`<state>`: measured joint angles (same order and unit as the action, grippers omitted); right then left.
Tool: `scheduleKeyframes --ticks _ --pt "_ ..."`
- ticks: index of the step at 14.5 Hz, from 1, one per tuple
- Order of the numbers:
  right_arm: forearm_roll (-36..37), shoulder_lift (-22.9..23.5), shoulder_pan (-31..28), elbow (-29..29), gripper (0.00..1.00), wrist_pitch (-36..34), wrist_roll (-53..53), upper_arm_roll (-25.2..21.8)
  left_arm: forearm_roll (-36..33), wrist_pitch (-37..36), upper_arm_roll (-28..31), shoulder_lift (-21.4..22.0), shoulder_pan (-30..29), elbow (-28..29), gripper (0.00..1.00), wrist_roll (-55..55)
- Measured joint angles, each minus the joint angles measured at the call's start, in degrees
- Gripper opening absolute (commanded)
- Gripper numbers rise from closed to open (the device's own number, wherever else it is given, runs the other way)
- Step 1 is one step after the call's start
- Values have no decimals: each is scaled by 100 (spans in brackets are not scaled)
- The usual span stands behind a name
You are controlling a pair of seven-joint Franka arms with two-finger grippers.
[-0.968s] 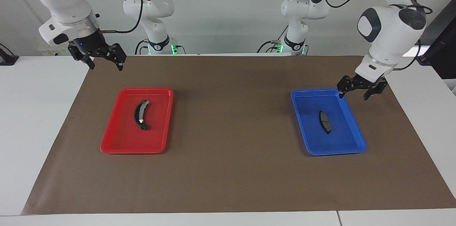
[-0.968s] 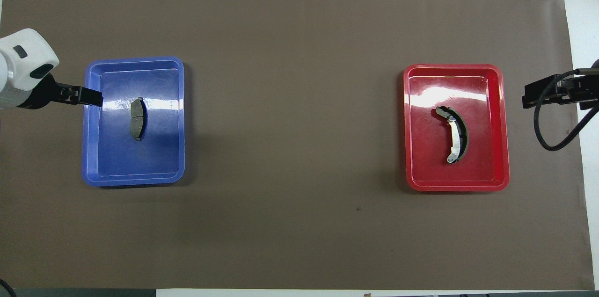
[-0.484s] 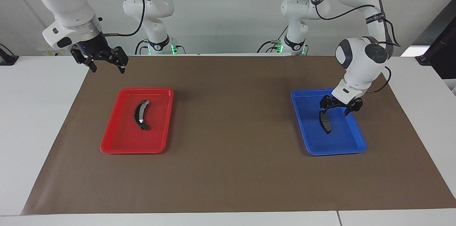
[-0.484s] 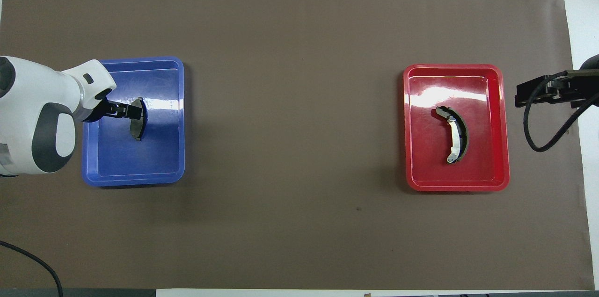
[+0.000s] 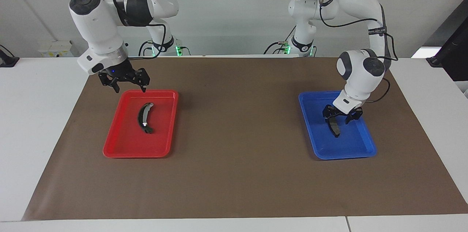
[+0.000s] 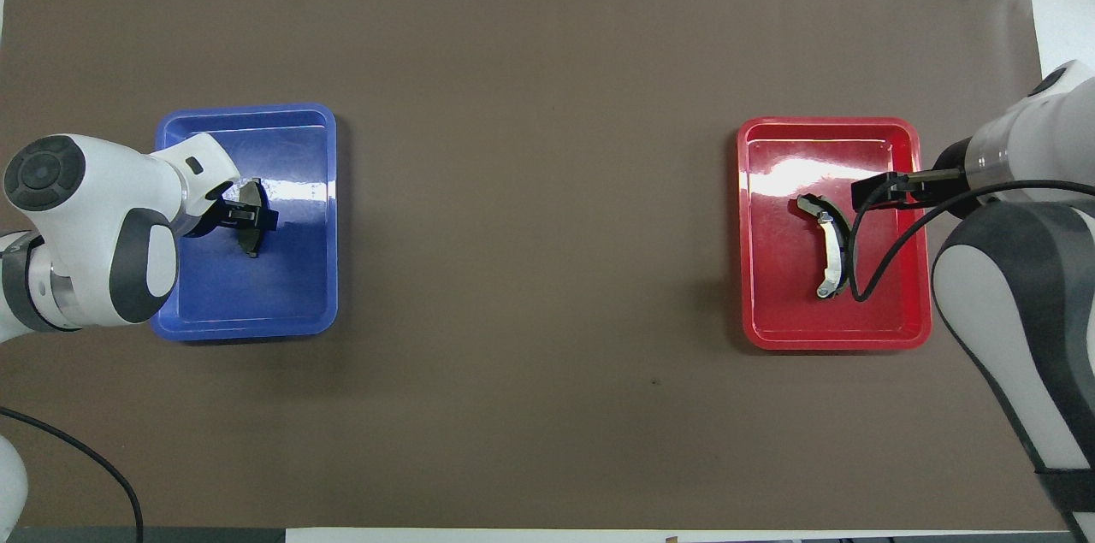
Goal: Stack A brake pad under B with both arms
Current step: 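Grasp the red-tray brake pad with the right gripper while the left gripper holds, then carry the blue-tray pad toward table center while the right gripper lifts its pad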
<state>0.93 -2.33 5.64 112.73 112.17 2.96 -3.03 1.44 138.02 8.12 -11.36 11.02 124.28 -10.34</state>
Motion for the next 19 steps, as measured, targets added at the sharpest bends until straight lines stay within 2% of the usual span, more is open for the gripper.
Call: scheduleKeyframes --ticks 3,7,9,12,16,19 --pt "-44 202 -2 863 100 1315 -53 0 2 57 0 -40 0 17 75 7" --pt "-75 329 -206 1725 100 2401 -405 -2 41 300 -4 -139 5 63 45 14" --pt "-90 408 -284 1896 100 2612 -568 -2 60 306 -6 -122 13 50 36 15" --pt "-97 620 -337 2091 100 3065 -735 -2 63 283 2 -60 12 40 15 17" --pt "-97 837 -381 2185 99 3309 -800 -2 69 -22 13 62 10 -81 14 20" --pt "-97 879 -381 2185 93 3318 -821 -2 73 -822 9 194 25 -624 12 57"
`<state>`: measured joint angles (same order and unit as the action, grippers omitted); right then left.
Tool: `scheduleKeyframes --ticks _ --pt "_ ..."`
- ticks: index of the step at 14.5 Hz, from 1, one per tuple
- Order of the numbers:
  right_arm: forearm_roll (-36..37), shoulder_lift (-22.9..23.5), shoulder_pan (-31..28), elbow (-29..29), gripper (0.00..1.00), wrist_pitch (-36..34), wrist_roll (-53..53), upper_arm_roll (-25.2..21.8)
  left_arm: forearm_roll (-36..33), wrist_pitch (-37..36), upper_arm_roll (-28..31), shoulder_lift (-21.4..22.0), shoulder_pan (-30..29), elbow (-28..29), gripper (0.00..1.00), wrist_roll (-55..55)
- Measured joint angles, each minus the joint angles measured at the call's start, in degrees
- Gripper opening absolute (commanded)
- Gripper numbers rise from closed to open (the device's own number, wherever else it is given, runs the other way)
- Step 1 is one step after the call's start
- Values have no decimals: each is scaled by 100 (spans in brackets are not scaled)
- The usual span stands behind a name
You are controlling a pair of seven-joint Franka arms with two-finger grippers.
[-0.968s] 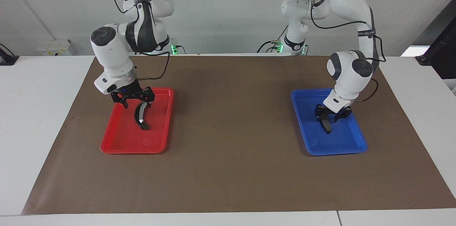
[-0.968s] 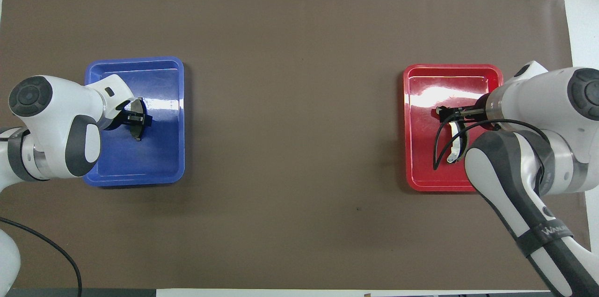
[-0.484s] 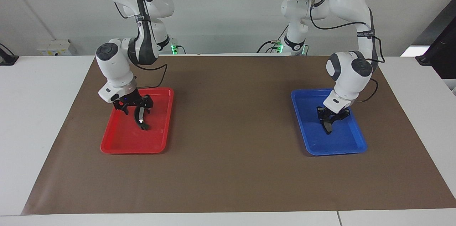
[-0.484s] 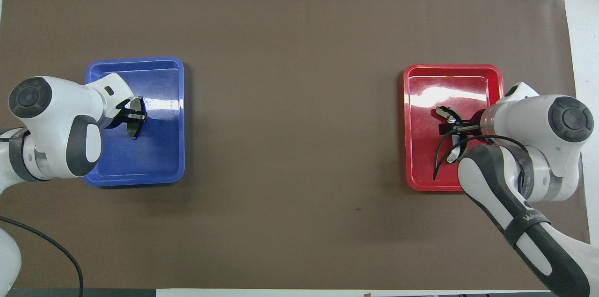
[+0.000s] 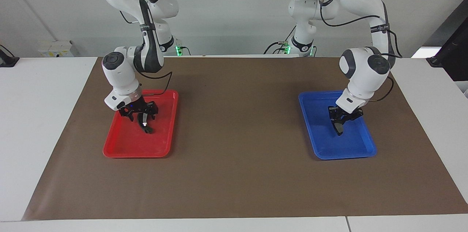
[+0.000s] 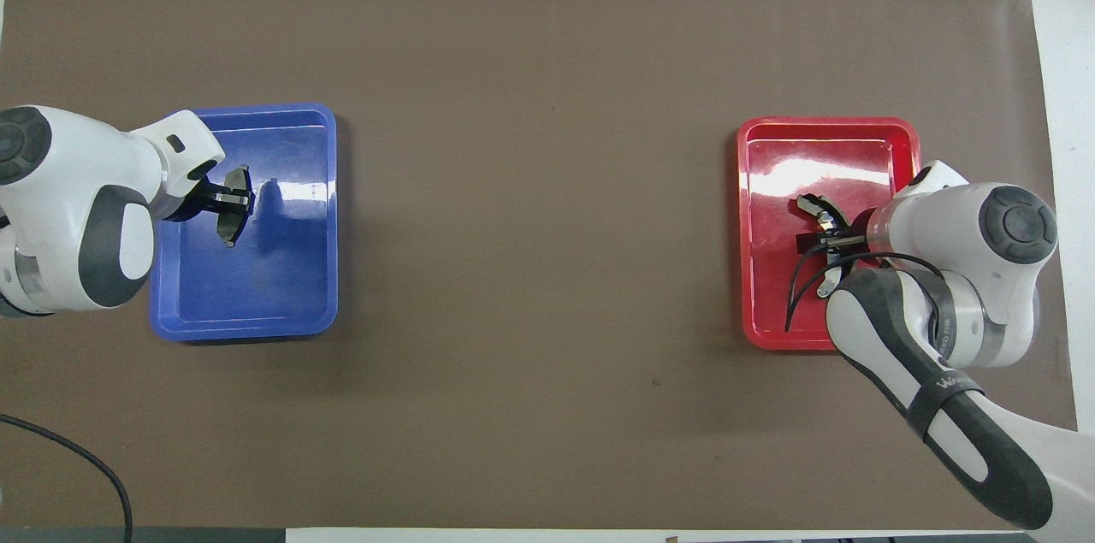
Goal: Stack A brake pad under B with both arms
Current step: 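Carry the blue-tray pad toward table center while the right gripper lifts its pad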
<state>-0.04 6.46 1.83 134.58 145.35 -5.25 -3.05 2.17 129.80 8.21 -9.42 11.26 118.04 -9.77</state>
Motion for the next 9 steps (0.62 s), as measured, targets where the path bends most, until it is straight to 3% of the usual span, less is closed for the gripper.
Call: scheduleKeyframes --ticks 2,4,5,7,8,9 --pt "-1 0 0 0 82 -2 -123 0 1 -415 -8 22 120 -459 11 172" --pt "-2 0 0 0 64 -2 -201 -1 6 -478 -17 17 470 -656 11 595" --pt "-2 0 0 0 46 -2 -203 0 6 -459 -26 7 707 -685 11 900" --pt "-2 0 0 -11 22 -27 -206 0 9 -332 -37 -51 1219 -690 11 1572" --pt "-2 0 0 -28 6 -55 -206 0 9 -202 -44 -113 1461 -690 11 1931" --pt "-3 0 -1 -59 0 -107 -207 -1 9 -53 -47 -192 1686 -690 11 2284"
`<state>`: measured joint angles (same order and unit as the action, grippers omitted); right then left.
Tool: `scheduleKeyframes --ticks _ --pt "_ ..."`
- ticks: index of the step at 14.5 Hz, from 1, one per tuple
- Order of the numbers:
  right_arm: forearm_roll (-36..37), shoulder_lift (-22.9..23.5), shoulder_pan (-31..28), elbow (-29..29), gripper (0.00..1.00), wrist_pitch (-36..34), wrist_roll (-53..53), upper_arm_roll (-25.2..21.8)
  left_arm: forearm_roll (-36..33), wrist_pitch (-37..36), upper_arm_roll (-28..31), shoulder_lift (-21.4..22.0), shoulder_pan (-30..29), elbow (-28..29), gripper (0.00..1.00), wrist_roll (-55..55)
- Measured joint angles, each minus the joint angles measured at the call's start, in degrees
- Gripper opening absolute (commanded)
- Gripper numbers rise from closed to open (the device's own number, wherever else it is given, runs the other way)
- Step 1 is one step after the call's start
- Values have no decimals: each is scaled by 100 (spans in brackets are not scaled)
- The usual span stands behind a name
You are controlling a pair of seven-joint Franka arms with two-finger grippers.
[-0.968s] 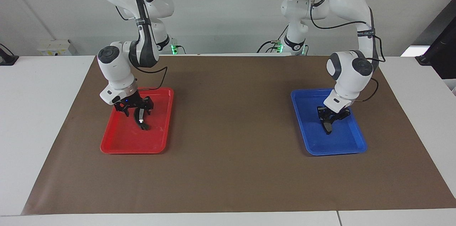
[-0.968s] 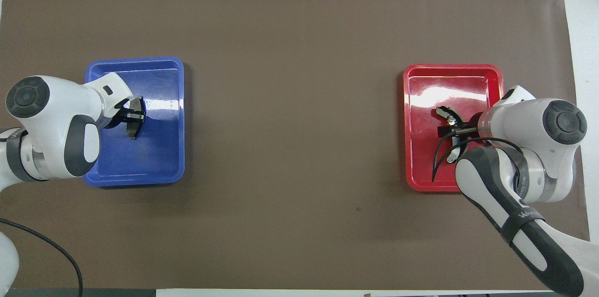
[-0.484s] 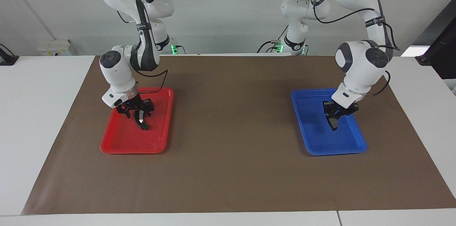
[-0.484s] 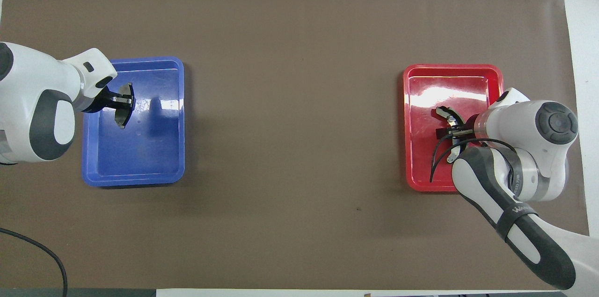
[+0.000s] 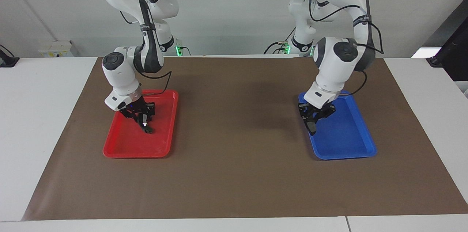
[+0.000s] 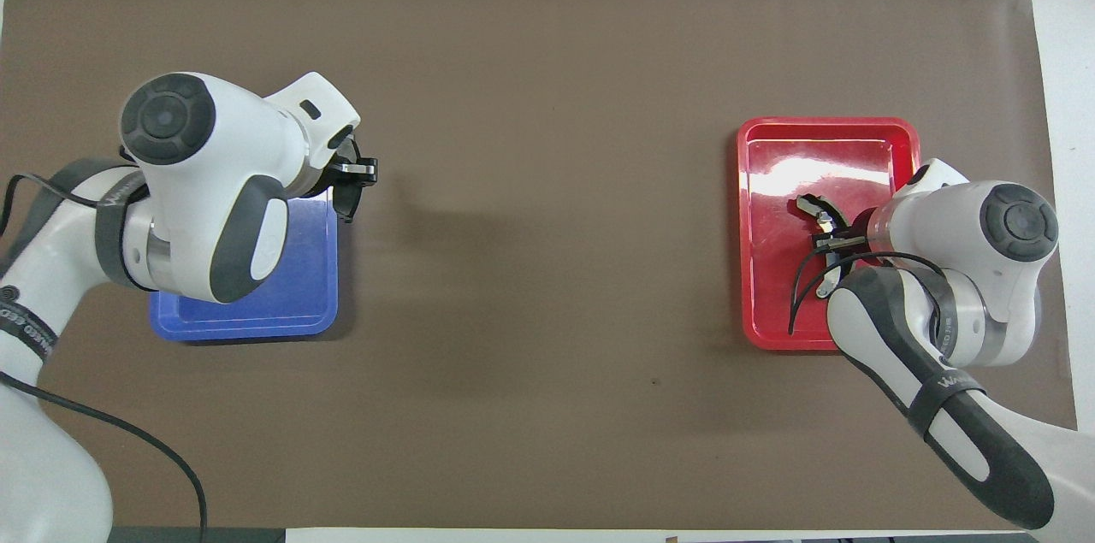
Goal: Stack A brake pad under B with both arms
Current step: 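Carry the blue-tray pad toward table center while the right gripper lifts its pad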
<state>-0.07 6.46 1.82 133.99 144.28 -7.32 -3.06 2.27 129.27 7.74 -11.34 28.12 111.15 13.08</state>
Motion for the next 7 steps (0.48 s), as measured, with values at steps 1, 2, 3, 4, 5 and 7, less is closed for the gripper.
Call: scheduleKeyframes --ticks 1,2,3,4,5,7 --pt "0 1 0 -47 0 -83 0 1 0 125 -4 -89 204 -1 12 333" --pt "0 1 0 -107 0 -184 0 1 0 244 -5 -195 405 -8 13 658" --pt "0 3 0 -190 0 -298 0 1 0 380 -8 -321 587 -28 13 944" --pt "0 4 0 -289 0 -429 0 1 0 527 -9 -470 762 -59 13 1183" --pt "0 5 0 -405 0 -575 0 1 0 687 -10 -634 923 -90 13 1342" --pt "-1 4 1 -645 0 -842 0 1 0 932 -10 -918 1182 -162 13 1475"
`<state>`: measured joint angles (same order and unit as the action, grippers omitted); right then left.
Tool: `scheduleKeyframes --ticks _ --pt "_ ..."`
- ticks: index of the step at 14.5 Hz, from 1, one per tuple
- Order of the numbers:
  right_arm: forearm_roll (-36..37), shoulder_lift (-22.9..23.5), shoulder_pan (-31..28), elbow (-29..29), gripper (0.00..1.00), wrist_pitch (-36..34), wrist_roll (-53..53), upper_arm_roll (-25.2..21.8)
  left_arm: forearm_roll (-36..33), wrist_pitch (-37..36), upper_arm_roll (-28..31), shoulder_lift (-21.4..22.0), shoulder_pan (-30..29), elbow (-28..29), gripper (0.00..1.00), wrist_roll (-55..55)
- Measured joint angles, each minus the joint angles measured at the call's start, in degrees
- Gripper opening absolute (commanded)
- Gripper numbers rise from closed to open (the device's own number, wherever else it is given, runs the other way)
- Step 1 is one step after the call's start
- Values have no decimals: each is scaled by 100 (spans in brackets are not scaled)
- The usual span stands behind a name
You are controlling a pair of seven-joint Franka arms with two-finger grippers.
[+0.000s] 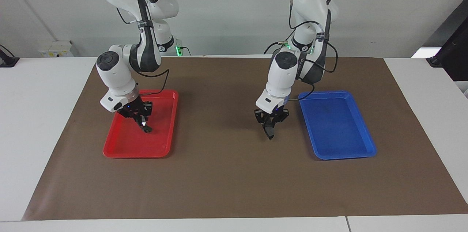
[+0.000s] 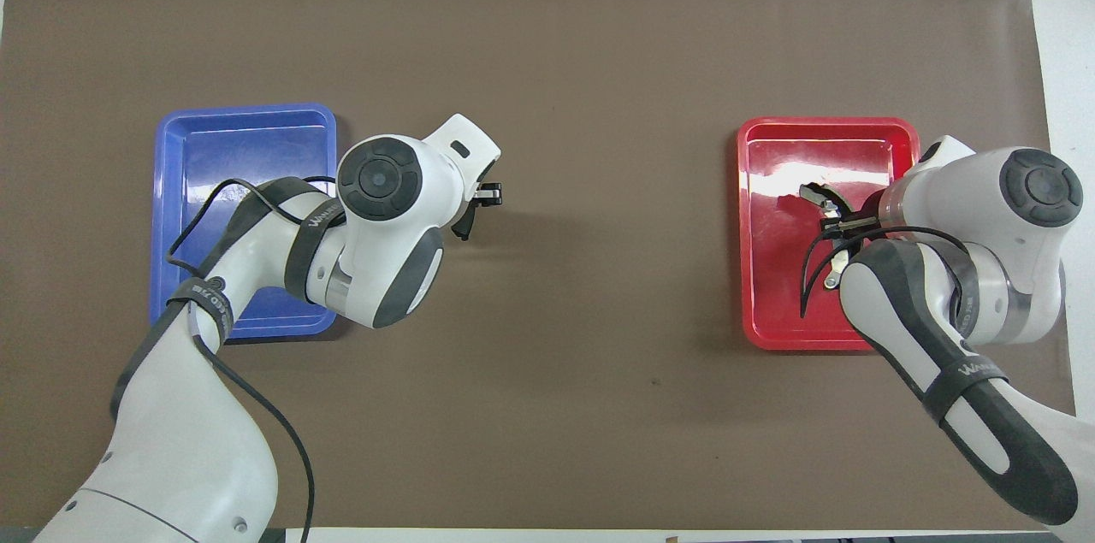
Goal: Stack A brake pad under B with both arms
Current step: 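Carry the blue-tray pad toward table center while the right gripper lifts its pad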
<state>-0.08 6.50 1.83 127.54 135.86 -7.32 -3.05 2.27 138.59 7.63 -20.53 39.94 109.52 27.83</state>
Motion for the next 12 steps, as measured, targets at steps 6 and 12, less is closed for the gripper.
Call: scheduleKeyframes --ticks 6,12 --pt "-43 -5 0 -448 0 -514 1 0 0 83 3 -575 401 -507 27 490" --pt "-84 -9 81 -511 0 -535 339 2 0 -365 30 -550 406 -573 49 505"
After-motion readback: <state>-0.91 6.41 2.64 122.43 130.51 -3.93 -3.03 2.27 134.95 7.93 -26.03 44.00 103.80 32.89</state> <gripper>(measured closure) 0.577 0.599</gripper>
